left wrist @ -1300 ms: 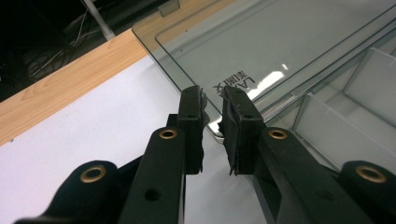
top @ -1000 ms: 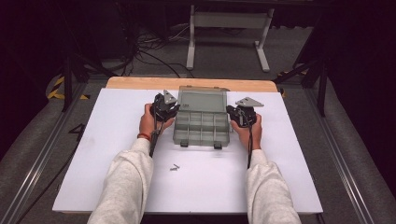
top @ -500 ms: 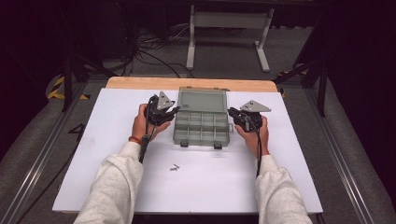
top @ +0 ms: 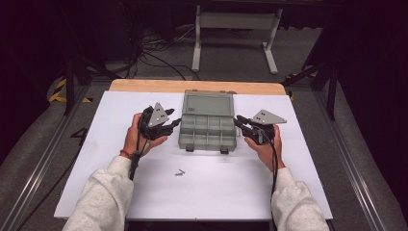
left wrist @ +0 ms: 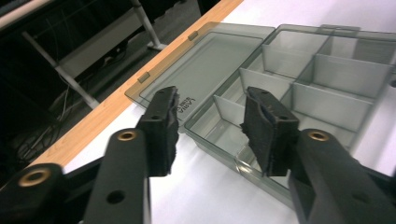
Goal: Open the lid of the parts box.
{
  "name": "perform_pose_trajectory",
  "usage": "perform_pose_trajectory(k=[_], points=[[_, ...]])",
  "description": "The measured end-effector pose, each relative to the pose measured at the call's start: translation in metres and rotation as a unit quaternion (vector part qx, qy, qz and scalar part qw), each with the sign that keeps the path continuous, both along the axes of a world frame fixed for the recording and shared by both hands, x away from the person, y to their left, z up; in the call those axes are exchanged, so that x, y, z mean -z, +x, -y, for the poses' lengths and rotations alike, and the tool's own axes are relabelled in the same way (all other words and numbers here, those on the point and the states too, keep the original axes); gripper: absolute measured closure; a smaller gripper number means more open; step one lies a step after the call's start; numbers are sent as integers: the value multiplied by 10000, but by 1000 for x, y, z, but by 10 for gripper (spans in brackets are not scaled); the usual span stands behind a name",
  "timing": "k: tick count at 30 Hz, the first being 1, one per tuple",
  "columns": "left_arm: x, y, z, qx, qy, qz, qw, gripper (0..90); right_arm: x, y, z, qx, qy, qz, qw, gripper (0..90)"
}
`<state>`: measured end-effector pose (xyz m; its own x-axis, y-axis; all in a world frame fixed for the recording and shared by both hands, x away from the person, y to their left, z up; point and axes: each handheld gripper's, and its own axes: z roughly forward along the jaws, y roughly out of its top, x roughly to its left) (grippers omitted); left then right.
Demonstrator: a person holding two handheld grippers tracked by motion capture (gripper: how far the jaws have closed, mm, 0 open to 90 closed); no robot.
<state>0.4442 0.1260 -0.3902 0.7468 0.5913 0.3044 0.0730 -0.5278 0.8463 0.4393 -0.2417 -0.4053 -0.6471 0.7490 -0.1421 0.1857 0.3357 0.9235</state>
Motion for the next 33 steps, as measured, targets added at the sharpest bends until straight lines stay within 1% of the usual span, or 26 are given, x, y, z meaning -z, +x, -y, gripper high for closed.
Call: perform_pose_trajectory(k=[1, 2, 3, 4, 5, 6, 7, 8, 9, 10, 11, 13, 14, 15, 17, 18, 19, 20, 21, 23, 24, 26, 27, 28, 31, 33], points=[[0, -3, -2, 38, -60, 9, 10000, 529, 0, -2, 1, -24, 5, 9, 10000, 758], [0, -3, -2, 38, -60, 9, 10000, 511, -1, -4, 1, -34, 9, 9, 10000, 749], [0, -10, -6, 54, -50, 72, 9999, 484, -2, -6, 2, -60, 39, 4, 10000, 738], [0, -15, -9, 124, -80, 81, 9999, 467, -2, -7, 4, -101, 66, 15, 9999, 724], [0, -15, -9, 124, -80, 81, 9999, 444, -2, -7, 4, -101, 66, 15, 9999, 724], [0, -20, -13, 146, -115, 123, 9998, 434, -4, -11, 6, -163, 89, 13, 9998, 701], [0, -20, -13, 146, -115, 123, 9998, 418, -4, -13, 7, -164, 63, 25, 9998, 694], [1, -27, -17, 176, -161, 145, 9996, 401, -5, -15, 7, -190, 32, 47, 9998, 685], [1, -30, -19, 169, -202, 162, 9995, 390, -5, -17, 8, -216, 29, 51, 9998, 671], [1, -30, -19, 169, -202, 162, 9995, 377, -6, -19, 8, -252, 42, 52, 9997, 662], [2, -34, -21, 180, -200, 188, 9995, 377, -6, -19, 8, -252, 42, 52, 9997, 662], [3, -40, -25, 225, -271, 169, 9992, 326, -7, -24, 9, -263, 0, 78, 9996, 618], [3, -42, -27, 240, -285, 168, 9992, 326, -7, -24, 9, -263, 0, 78, 9996, 618], [4, -45, -30, 232, -266, 179, 9992, 318, -8, -25, 9, -265, -7, 74, 9996, 606], [4, -50, -34, 212, -256, 237, 9992, 266, -9, -29, 8, -274, -47, 115, 9995, 582], [4, -54, -38, 199, -272, 220, 9992, 241, -10, -32, 7, -303, -102, 155, 9994, 548], [4, -54, -38, 199, -272, 220, 9992, 223, -10, -32, 7, -303, -102, 155, 9994, 548], [4, -56, -41, 182, -265, 205, 9993, 194, -12, -36, 5, -309, -148, 171, 9993, 506], [5, -59, -46, 212, -370, 168, 9989, 184, -12, -37, 4, -313, -157, 181, 9992, 495], [6, -61, -49, 176, -375, 189, 9990, 172, -13, -38, 4, -325, -167, 209, 9991, 482], [8, -63, -51, 179, -387, 160, 9990, 133, -14, -43, 4, -318, -148, 239, 9991, 439], [12, -66, -55, 192, -339, 70, 9992, 120, -14, -46, 3, -300, -140, 257, 9991, 383], [12, -66, -55, 192, -339, 70, 9992, 107, -14, -46, 3, -300, -140, 257, 9991, 383], [14, -68, -56, 221, -355, 1, 9991, 103, -14, -49, 2, -259, -206, 282, 9991, 326], [19, -73, -60, 246, -370, -40, 9990, 88, -13, -53, 1, -249, -203, 285, 9991, 237], [19, -77, -61, 302, -334, -4, 9990, 82, -12, -57, 1, -218, -239, 278, 9991, 189]])
